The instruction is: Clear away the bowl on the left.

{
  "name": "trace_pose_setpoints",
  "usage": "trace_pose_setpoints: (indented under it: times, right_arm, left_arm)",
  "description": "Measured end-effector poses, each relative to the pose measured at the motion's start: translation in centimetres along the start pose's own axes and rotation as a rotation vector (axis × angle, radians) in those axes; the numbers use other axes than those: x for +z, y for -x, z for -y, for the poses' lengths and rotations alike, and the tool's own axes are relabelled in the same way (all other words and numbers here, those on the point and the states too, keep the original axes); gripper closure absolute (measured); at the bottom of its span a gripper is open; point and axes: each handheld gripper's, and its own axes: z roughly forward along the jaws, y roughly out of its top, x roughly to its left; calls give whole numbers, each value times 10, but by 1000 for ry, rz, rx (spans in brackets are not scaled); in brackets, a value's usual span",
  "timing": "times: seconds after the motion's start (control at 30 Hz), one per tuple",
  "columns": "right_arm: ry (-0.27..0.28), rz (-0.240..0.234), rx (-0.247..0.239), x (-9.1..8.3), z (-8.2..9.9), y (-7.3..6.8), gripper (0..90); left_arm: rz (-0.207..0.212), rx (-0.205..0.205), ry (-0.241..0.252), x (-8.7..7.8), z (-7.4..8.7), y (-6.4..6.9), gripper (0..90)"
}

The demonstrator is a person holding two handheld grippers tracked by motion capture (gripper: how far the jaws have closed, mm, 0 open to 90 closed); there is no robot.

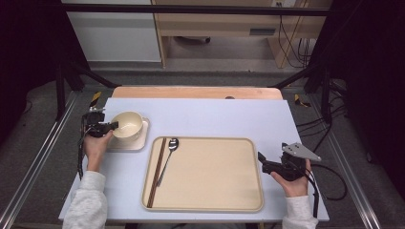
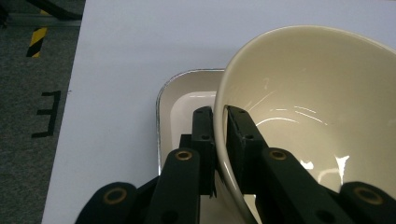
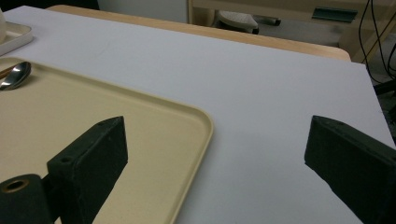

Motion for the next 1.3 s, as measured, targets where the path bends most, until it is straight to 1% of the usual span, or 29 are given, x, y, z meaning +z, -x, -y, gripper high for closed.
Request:
trace_pose_setpoints:
  times: [0.03,0.07,0.17,0.3,0.4,0.43,0.47,0.53,0.6,0.73,0.87,0.9,0.93,1.0,1.03,1.07,1.1,1.13,1.23,1.27,1.3]
  right_arm:
    - [-2,-1,-1,0,0,0,64]
    - [-2,-1,-1,0,0,0,64]
    - [0,0,2,1,0,0,65]
    - [-3,-1,4,1,0,0,65]
    - [-3,-1,5,1,0,0,66]
    - [-2,0,2,1,0,0,66]
    - [-1,1,2,1,0,0,66]
    - [-1,1,2,1,0,0,66]
    - [-1,2,2,1,0,0,66]
    - [-1,1,3,1,0,0,66]
    - [-3,1,4,1,0,0,66]
    - [-3,2,2,0,0,0,66]
    - [0,3,2,0,0,0,67]
    - [0,2,5,0,0,0,67]
    - [3,-3,3,-1,0,-1,66]
    - [3,-3,3,-1,0,-1,66]
    - [1,-2,3,0,0,-1,67]
    - [1,-2,3,0,0,-1,67]
    - [6,0,4,-1,0,0,66]
    - [6,0,4,-1,0,0,66]
    - [5,0,3,-1,0,0,66]
  left_arm:
    - [7,-11,0,0,0,-1,820]
    - [7,-11,0,0,0,-1,821]
    - [17,-29,10,-3,0,-1,826]
    - [15,-20,21,-5,0,2,828]
    - [8,-6,33,-7,0,5,828]
    - [17,-4,48,-7,0,5,828]
    - [10,0,52,-9,0,7,828]
    - [7,-4,49,-10,0,7,827]
    - [18,-4,57,-12,1,9,827]
    - [21,-3,67,-13,2,10,825]
    - [44,-2,83,-15,4,13,825]
    - [44,-2,83,-15,4,13,825]
    - [48,-7,101,-18,3,14,825]
    - [52,-5,106,-20,3,15,825]
    - [56,12,123,-27,2,18,825]
    - [56,12,123,-27,2,18,825]
    - [57,22,135,-32,1,20,825]
    - [57,22,135,-32,1,20,825]
    - [74,29,164,-44,-1,24,825]
    - [74,29,164,-44,-1,24,825]
    - [74,31,177,-47,-1,26,825]
